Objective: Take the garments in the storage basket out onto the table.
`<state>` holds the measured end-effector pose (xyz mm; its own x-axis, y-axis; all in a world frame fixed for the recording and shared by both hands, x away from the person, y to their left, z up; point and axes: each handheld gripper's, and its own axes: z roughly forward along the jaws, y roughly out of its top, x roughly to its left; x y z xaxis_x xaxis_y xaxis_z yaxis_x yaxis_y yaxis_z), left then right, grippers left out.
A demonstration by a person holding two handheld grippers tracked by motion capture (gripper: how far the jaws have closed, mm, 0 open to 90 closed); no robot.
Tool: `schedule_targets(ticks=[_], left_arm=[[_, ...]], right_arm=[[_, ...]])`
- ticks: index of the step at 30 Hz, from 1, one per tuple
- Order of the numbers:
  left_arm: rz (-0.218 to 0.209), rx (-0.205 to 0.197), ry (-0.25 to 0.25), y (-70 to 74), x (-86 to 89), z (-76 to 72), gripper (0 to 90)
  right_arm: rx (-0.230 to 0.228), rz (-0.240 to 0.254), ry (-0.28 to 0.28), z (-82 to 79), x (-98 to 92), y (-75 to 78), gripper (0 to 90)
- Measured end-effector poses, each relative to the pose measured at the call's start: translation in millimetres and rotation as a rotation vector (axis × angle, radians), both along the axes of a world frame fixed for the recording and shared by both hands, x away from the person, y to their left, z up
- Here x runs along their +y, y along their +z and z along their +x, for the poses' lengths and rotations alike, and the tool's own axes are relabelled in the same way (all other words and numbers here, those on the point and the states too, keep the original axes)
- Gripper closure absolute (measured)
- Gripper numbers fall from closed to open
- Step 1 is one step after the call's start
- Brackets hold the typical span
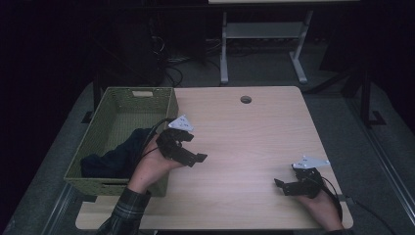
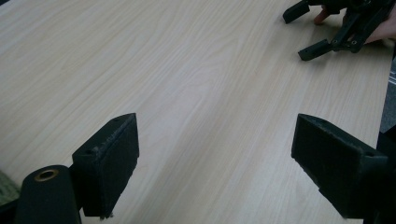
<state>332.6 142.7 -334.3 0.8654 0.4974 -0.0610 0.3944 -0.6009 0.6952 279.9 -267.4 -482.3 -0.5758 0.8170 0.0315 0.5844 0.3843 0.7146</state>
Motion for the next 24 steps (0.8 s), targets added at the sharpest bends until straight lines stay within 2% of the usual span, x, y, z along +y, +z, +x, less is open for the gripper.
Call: schedule_targets(ticks=[24], left_arm=[[0.006,0.012,0.030,11.8,33.9,-1.3,15.0]], right_arm=[[-0.005,-0.001,0.000,0.2,-0.1,-0.1,9.7]])
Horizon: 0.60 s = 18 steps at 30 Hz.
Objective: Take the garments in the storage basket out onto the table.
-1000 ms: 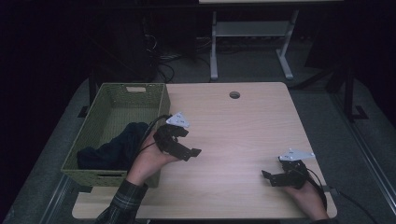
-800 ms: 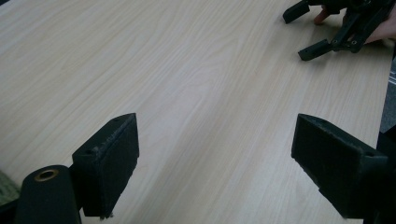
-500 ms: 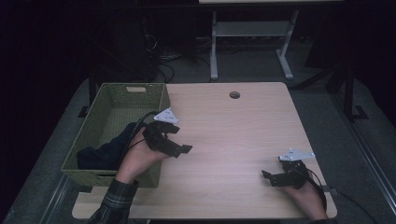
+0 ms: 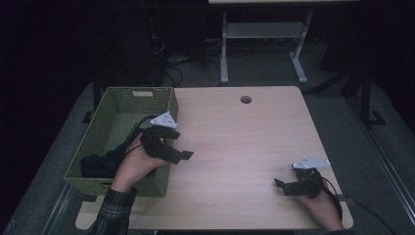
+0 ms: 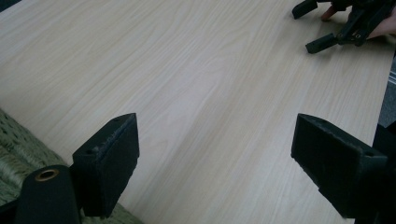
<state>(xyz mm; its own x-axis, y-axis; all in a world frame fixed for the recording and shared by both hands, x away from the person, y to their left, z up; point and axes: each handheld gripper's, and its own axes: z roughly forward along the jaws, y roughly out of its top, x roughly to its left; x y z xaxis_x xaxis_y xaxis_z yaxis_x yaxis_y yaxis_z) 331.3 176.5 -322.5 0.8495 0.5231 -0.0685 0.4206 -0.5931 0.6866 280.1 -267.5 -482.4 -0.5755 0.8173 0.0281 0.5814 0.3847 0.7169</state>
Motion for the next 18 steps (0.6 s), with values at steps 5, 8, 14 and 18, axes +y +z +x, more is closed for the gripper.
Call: schedule_targets(ticks=[5,8,14,18], left_arm=[[0.009,0.008,0.013,0.6,9.1,0.5,15.1],[0.008,0.007,0.025,1.1,13.0,0.5,15.1],[0.008,0.007,0.043,2.9,22.8,0.4,15.1],[0.009,0.003,0.059,4.3,29.8,0.9,15.1]], right_arm=[[-0.002,0.001,0.001,0.0,0.1,-0.1,9.7],[-0.002,0.001,0.002,0.0,0.0,-0.2,9.6],[0.000,0.001,0.002,0.0,-0.1,0.0,9.7],[0.000,0.000,0.003,0.1,-0.1,0.0,9.7]])
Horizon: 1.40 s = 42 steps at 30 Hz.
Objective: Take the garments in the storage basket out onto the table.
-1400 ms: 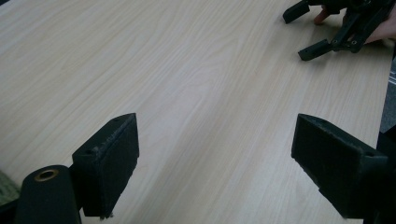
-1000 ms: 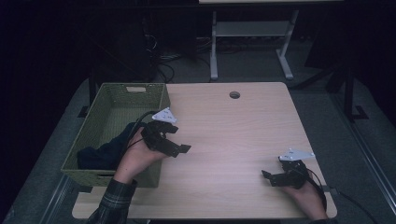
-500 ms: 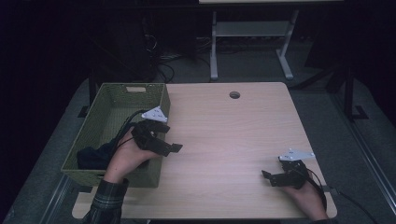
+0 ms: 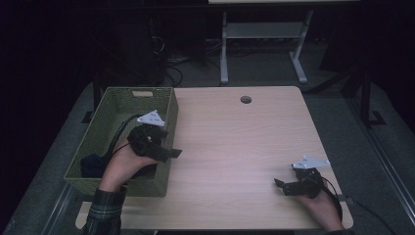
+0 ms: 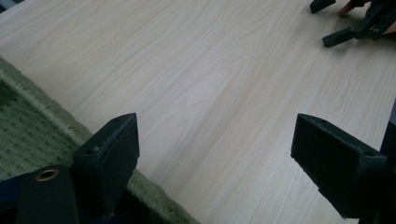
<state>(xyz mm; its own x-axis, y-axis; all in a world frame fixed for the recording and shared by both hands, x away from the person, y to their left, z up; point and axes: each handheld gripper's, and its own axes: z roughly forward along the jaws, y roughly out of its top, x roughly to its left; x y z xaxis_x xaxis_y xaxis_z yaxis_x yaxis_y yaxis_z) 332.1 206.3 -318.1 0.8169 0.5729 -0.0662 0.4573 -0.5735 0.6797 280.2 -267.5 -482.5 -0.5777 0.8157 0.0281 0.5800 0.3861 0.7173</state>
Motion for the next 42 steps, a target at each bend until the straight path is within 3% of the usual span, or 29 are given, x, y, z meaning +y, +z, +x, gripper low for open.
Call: schedule_targets(ticks=[8,32,42], left_arm=[[-0.002,-0.005,0.056,2.5,20.5,0.5,15.1],[0.019,-0.011,0.160,3.2,63.6,3.1,15.1],[0.048,-0.011,0.204,-0.3,79.6,7.0,15.1]], right_arm=[[0.000,0.000,0.000,0.0,0.0,0.0,9.6],[0.001,0.000,-0.001,-0.1,0.1,0.0,9.7],[0.001,0.000,0.000,0.0,0.0,0.0,9.7]])
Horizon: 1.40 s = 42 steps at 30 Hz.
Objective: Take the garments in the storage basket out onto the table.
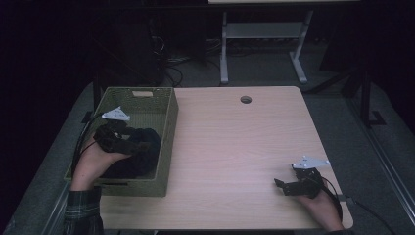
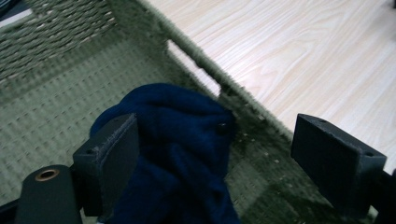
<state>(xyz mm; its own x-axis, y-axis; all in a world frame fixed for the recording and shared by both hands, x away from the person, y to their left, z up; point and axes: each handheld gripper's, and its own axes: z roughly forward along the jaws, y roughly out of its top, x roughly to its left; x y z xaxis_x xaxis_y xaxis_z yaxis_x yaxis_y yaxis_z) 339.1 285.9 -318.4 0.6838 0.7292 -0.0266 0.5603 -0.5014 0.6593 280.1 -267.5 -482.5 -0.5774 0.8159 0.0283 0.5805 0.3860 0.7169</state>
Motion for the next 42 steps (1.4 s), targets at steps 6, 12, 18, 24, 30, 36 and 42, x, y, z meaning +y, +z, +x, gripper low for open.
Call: schedule_targets(ticks=[6,12,18,24,30,36,42], left_arm=[[0.032,0.015,0.021,-5.7,3.7,3.0,15.1],[0.060,0.032,0.033,-11.4,4.2,5.7,15.1],[0.089,0.044,0.053,-18.8,4.8,9.3,15.0],[0.103,0.057,0.056,-26.9,4.4,12.6,14.9],[0.129,0.075,0.067,-32.5,6.5,14.9,14.9],[0.130,0.088,0.081,-38.9,7.3,16.5,14.9],[0.152,0.099,0.086,-45.4,8.5,18.6,15.0]], right_arm=[[0.000,0.000,0.000,0.0,0.0,0.0,9.7],[0.000,0.000,0.000,0.0,0.0,0.0,9.6],[0.000,0.000,0.000,0.0,0.0,0.0,9.7],[0.000,0.000,0.000,0.0,0.0,0.0,9.7],[0.000,0.000,0.004,0.0,0.0,0.0,9.6],[-0.001,0.001,0.005,0.0,0.2,-0.1,9.7],[-0.003,0.000,0.008,0.0,0.2,-0.1,9.6]])
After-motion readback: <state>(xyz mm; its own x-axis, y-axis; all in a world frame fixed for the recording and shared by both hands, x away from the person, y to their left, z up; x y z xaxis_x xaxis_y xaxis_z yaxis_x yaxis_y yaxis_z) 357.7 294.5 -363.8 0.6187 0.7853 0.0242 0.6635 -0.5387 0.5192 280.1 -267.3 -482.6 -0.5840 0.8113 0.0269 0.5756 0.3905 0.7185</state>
